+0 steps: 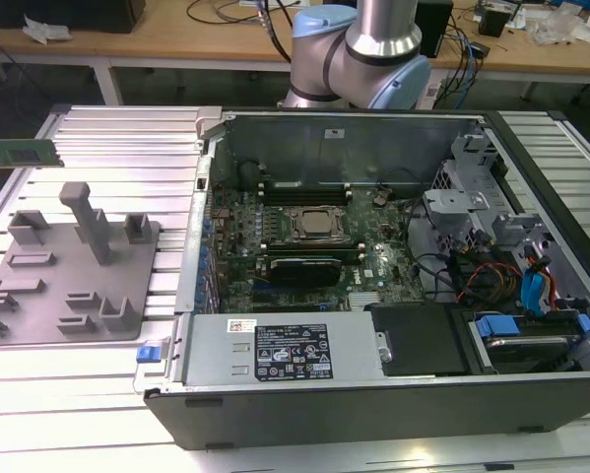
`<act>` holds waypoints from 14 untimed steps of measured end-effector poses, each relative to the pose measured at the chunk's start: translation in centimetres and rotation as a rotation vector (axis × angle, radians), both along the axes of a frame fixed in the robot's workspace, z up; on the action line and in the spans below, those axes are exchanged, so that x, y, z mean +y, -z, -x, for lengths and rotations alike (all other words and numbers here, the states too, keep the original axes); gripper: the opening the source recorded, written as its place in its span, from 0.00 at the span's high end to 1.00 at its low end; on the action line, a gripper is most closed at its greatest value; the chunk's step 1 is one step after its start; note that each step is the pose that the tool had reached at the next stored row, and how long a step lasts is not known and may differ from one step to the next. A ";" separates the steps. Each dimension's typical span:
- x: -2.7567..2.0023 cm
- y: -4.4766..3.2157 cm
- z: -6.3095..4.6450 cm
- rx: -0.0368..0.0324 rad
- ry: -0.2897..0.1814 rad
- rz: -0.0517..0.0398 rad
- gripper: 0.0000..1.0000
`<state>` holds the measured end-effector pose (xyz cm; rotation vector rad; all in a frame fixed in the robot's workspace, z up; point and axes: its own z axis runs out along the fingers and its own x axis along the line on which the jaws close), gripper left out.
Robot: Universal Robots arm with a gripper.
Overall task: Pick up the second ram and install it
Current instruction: 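Pick up the second ram and move it above second insertion slot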
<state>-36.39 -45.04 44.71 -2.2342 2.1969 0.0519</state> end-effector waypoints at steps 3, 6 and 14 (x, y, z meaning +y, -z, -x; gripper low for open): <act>0.00 0.01 -0.8 -0.0001 0.000 -0.0001 0.90; 0.00 0.00 -1.6 -0.0001 0.000 -0.0001 0.90; 0.00 0.04 -4.2 -0.0001 0.000 -0.0001 0.90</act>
